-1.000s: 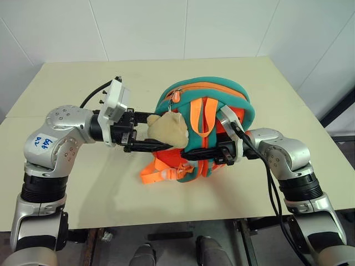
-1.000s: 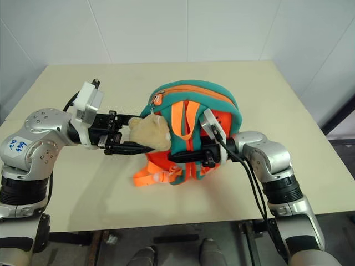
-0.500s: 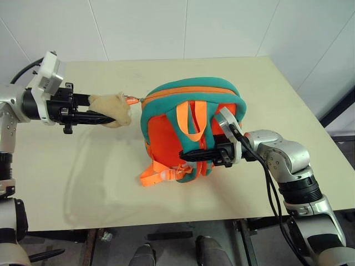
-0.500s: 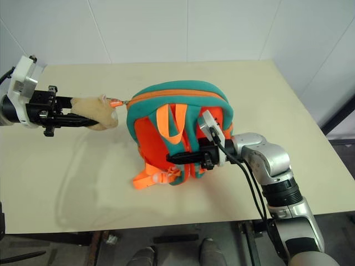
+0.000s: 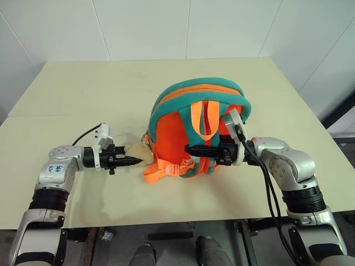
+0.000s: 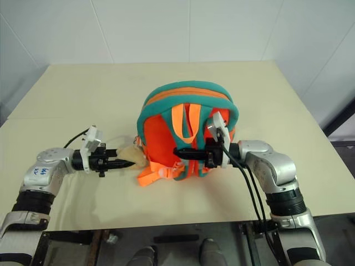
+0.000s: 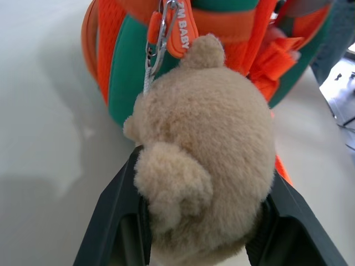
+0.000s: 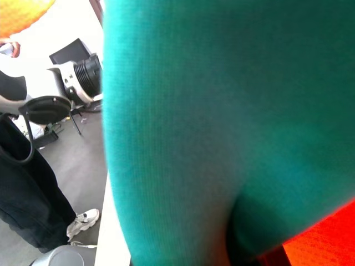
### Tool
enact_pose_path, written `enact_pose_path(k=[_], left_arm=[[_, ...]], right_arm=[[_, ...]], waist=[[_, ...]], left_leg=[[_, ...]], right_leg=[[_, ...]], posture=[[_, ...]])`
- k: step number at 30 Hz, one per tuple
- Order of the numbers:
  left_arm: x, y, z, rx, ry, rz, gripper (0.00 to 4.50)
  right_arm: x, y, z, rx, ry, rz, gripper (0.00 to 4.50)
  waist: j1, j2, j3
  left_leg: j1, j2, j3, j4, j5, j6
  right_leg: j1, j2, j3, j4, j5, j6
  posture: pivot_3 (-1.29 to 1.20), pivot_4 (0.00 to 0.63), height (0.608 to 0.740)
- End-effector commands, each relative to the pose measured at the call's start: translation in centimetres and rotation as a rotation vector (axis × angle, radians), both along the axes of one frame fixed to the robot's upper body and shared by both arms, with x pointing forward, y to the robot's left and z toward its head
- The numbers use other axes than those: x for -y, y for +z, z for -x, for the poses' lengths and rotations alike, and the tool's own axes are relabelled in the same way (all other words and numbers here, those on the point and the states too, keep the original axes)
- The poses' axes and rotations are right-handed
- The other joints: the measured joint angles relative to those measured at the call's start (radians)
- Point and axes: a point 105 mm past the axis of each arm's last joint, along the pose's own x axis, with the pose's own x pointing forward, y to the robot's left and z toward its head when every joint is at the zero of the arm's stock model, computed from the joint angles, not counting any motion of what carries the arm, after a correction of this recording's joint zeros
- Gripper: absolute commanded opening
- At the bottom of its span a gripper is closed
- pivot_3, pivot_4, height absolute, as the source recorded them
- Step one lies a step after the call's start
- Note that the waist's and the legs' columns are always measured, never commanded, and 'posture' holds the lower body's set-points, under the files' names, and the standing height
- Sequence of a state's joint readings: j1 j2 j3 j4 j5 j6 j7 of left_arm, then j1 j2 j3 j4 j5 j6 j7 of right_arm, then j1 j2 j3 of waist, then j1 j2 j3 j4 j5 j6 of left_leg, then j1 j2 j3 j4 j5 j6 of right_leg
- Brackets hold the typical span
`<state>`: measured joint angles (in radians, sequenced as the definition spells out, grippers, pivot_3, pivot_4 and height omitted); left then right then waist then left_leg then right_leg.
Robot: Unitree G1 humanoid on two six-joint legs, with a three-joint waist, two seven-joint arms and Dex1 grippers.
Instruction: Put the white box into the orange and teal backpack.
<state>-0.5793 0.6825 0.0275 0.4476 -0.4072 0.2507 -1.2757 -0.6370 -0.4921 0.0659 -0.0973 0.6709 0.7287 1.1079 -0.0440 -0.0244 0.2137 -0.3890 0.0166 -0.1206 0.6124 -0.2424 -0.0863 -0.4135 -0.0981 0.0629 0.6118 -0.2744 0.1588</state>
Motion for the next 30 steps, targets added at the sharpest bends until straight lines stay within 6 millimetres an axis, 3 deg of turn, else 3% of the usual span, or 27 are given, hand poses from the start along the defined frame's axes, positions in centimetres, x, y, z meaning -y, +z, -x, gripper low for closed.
enact_pose_path(k=[1, 4, 5, 7, 12, 15, 17, 22, 24, 30], left_arm=[[-1.1, -1.2, -0.4, 0.001, 0.081, -0.057, 1.72], [-1.5, -0.6, -0.1, 0.012, 0.090, -0.045, 1.72], [-1.7, -0.3, -0.1, 0.037, 0.098, -0.056, 1.70], [-2.2, -0.1, 0.1, 0.061, 0.122, -0.084, 1.70], [-3.3, 1.4, 2.2, 0.104, 0.167, -0.059, 3.24], [-3.8, 1.6, 3.7, 0.126, 0.201, -0.060, 4.18], [-4.1, 1.6, 4.5, 0.123, 0.228, -0.062, 4.50], [-4.7, 2.7, 6.1, 0.160, 0.282, -0.059, 4.50], [-4.8, 3.1, 6.4, 0.187, 0.283, -0.069, 4.50], [-4.2, 3.6, 6.4, 0.216, 0.226, -0.067, 4.50]], right_arm=[[0.1, 0.8, 0.4, 0.012, -0.012, -0.042, 0.00], [0.4, 0.9, 0.0, 0.018, -0.057, -0.052, 0.00], [0.6, 1.1, -0.1, 0.011, -0.068, -0.064, 0.69], [1.2, 1.4, 0.1, 0.019, -0.080, -0.067, 1.23], [3.8, 1.9, 1.0, 0.084, -0.160, -0.041, 2.87], [6.7, 1.3, 1.0, 0.096, -0.274, 0.001, 3.89], [8.5, 1.1, 1.1, 0.128, -0.326, 0.037, 4.47], [13.4, 0.8, 0.4, 0.262, -0.479, 0.169, 4.47], [14.3, 0.5, 0.3, 0.296, -0.483, 0.223, 4.47], [15.8, -1.5, -0.2, 0.294, -0.481, 0.296, 4.47]], waist=[[0.001, 0.000, 0.000], [-0.001, 0.000, 0.000], [-0.001, 0.000, 0.000], [-0.001, 0.000, 0.000], [-0.004, 0.000, 0.000], [0.000, 0.000, 0.000], [0.009, 0.000, 0.000], [0.015, 0.000, 0.000], [0.015, 0.000, 0.000], [0.014, 0.000, 0.000]], left_leg=[[0.000, 0.000, 0.000, 0.000, 0.000, 0.000], [0.001, 0.000, 0.000, 0.000, 0.000, 0.000], [0.001, 0.000, 0.000, 0.000, 0.000, 0.000], [0.001, 0.000, 0.000, 0.000, 0.000, 0.000], [0.001, 0.000, 0.000, -0.002, -0.001, 0.000], [0.001, 0.001, 0.000, -0.002, -0.001, 0.001], [0.000, 0.001, 0.001, -0.002, -0.002, 0.000], [0.001, 0.001, 0.002, -0.001, -0.002, 0.000], [0.001, 0.001, 0.003, -0.001, -0.002, 0.000], [0.002, 0.001, 0.004, -0.001, -0.001, 0.001]], right_leg=[[0.000, 0.000, 0.000, 0.000, 0.000, 0.000], [0.001, 0.000, 0.000, 0.000, 0.000, 0.000], [0.001, 0.000, 0.000, 0.000, 0.000, 0.000], [0.001, 0.000, 0.000, 0.000, 0.000, 0.000], [0.000, 0.000, 0.000, -0.002, -0.001, -0.001], [0.000, 0.000, 0.000, -0.002, -0.001, -0.001], [0.000, 0.000, 0.000, -0.003, -0.002, -0.001], [0.001, 0.000, 0.000, -0.007, -0.005, -0.009], [0.002, 0.000, 0.000, -0.010, -0.008, -0.017], [0.004, 0.000, 0.001, -0.013, -0.005, -0.018]], posture=[[0.00, 0.150, 0.740], [0.00, 0.150, 0.740], [0.00, 0.150, 0.740], [0.00, 0.150, 0.740], [0.00, 0.150, 0.740], [0.00, 0.150, 0.740], [0.00, 0.150, 0.740], [0.00, 0.150, 0.740], [0.00, 0.150, 0.740], [0.00, 0.150, 0.740]])
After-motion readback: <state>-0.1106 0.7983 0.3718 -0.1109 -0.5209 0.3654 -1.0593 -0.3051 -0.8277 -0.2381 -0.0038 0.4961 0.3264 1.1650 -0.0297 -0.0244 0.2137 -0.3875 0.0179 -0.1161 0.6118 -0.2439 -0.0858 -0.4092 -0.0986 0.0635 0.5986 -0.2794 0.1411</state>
